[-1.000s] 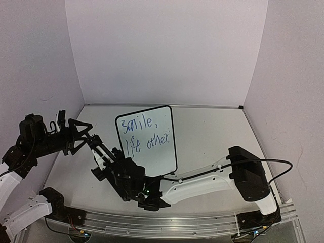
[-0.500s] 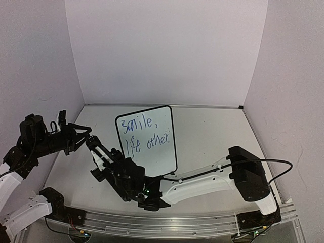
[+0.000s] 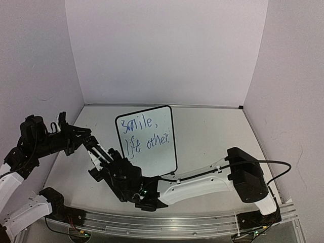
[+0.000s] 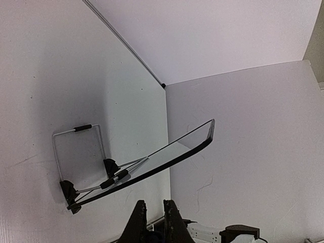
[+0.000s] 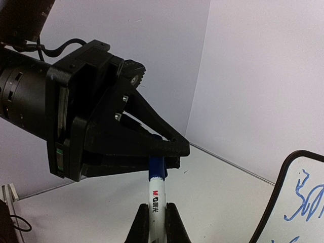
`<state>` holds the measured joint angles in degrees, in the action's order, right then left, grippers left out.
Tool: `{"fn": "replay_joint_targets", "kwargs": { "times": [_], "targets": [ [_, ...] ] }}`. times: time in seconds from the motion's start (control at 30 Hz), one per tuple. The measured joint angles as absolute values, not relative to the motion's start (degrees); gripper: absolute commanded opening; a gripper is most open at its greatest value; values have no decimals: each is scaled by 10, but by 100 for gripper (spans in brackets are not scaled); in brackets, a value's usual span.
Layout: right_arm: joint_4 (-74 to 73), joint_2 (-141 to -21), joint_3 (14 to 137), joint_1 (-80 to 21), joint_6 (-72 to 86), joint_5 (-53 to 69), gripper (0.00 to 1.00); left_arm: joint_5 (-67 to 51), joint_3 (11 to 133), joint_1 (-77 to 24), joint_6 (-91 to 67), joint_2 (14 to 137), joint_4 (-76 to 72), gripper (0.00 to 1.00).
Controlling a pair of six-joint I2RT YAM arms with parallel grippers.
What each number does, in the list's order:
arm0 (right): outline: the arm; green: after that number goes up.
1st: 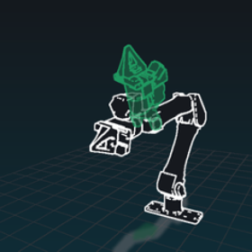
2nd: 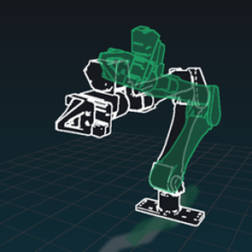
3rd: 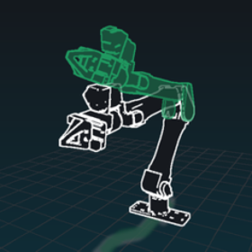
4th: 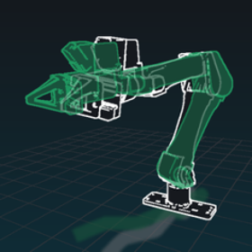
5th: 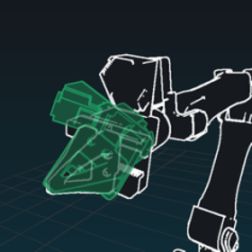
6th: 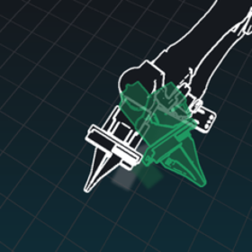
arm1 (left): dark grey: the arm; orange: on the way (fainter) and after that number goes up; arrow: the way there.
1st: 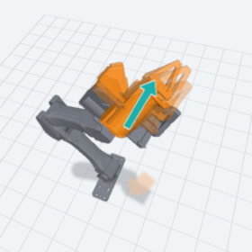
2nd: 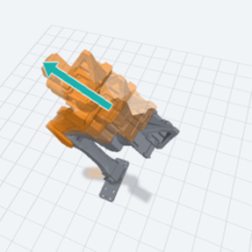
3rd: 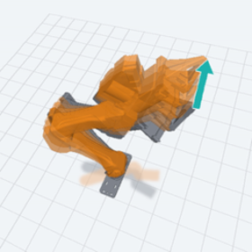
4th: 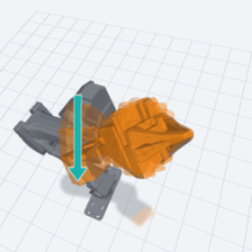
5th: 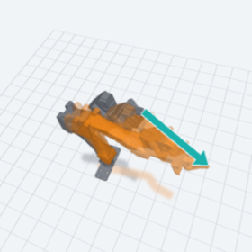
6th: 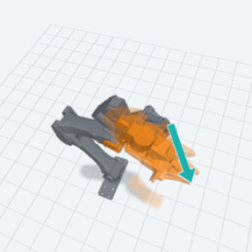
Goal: Write a sentence on the whiteboard
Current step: Pass from the right arm to the left
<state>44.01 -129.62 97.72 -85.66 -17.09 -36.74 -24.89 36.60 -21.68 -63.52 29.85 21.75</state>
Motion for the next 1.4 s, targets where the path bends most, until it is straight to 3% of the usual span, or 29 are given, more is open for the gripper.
{"fn": "replay_joint_targets", "kwargs": {
  "times": [1.4],
  "targets": [
    [364,-1406,1157,-849,-142,-402,0,-172,329,-194,-634,260,198,0]
  ]
}}
